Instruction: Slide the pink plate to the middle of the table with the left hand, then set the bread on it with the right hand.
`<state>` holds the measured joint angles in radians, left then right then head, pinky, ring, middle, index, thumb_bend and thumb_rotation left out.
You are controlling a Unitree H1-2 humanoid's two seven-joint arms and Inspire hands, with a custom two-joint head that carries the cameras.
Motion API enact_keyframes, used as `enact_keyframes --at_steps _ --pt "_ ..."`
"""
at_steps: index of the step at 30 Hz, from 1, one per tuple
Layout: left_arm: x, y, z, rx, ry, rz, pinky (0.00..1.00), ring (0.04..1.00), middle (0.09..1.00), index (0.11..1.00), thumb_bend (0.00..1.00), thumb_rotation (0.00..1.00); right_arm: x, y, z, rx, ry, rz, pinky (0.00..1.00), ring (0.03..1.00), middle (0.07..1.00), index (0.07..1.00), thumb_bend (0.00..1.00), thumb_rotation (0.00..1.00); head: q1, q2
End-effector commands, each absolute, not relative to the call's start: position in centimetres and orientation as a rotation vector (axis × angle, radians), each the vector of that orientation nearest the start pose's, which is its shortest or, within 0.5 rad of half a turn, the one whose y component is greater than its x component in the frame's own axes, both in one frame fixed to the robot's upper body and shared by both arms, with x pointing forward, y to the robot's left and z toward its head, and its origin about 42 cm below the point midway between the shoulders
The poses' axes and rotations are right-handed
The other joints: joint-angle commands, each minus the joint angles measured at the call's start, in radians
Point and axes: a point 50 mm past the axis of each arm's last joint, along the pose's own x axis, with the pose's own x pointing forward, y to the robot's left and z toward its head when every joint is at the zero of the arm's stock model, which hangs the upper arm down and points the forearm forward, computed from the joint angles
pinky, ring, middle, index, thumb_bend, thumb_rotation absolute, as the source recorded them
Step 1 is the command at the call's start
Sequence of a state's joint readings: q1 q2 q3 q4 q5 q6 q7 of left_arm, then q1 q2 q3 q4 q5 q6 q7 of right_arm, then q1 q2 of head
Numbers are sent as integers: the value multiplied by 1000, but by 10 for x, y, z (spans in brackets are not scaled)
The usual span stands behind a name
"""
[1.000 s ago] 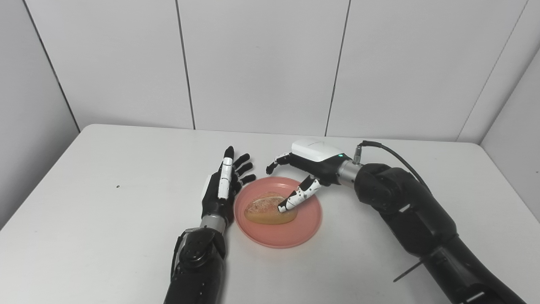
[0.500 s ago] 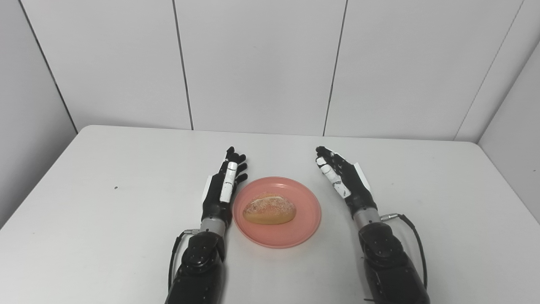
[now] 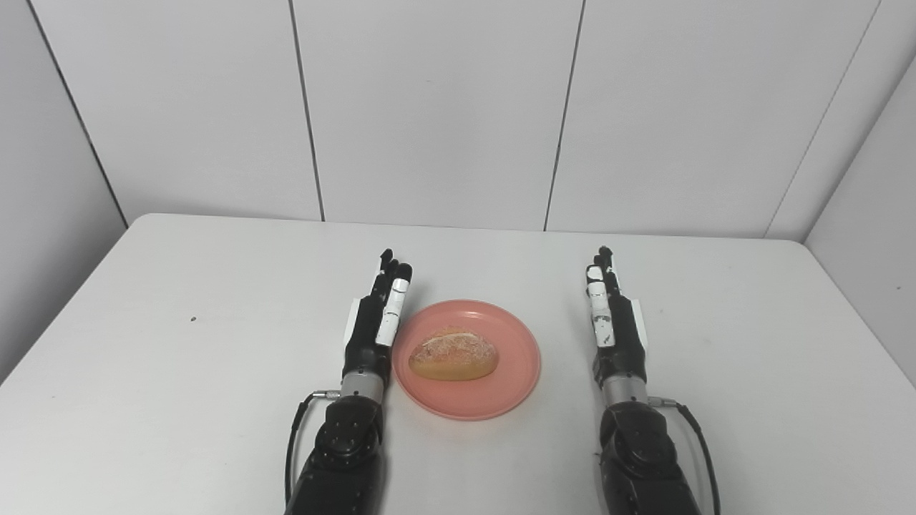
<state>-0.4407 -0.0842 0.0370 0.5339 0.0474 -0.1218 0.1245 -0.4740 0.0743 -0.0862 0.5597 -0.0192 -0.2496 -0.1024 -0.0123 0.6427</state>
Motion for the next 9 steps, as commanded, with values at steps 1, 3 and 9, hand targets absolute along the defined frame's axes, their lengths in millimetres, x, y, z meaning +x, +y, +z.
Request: enact_keyframes --at_steps 1,3,9 --pt "412 154 97 4 18 54 1000 1000 1000 982 790 950 414 -150 111 98 -148 -35 1000 1000 1000 1000 874 1000 0 0" --pt "413 156 97 6 10 61 1000 1000 1000 982 775 941 414 -149 109 96 -147 -31 1000 1000 1000 1000 876 1000 0 0" --pt "414 158 97 11 17 64 1000 1000 1000 1000 782 972 411 -154 103 70 -145 -32 1000 1000 1000 1000 887 1000 0 0"
